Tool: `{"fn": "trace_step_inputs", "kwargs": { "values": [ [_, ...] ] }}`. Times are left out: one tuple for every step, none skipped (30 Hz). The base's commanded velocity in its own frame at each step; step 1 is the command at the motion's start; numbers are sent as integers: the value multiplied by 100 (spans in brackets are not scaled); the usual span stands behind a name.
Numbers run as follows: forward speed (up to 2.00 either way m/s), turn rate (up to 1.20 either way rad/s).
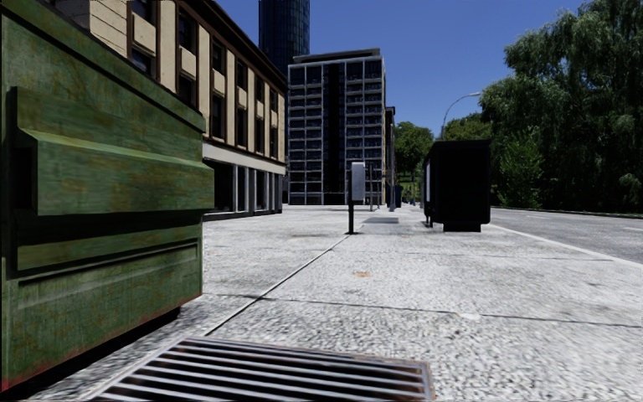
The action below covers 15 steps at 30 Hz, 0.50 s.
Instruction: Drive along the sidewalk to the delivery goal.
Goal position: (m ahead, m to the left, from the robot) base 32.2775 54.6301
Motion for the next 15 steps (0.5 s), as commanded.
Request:
{"fn": "trace_step_inputs", "kwargs": {
  "values": [
    [200,0],
    [200,0],
    [200,0],
    [200,0],
    [200,0],
    [200,0],
    [200,0],
    [200,0],
    [200,0],
    [200,0],
    [200,0],
    [200,0],
    [200,0],
    [200,0],
    [200,0]
  ]
}}
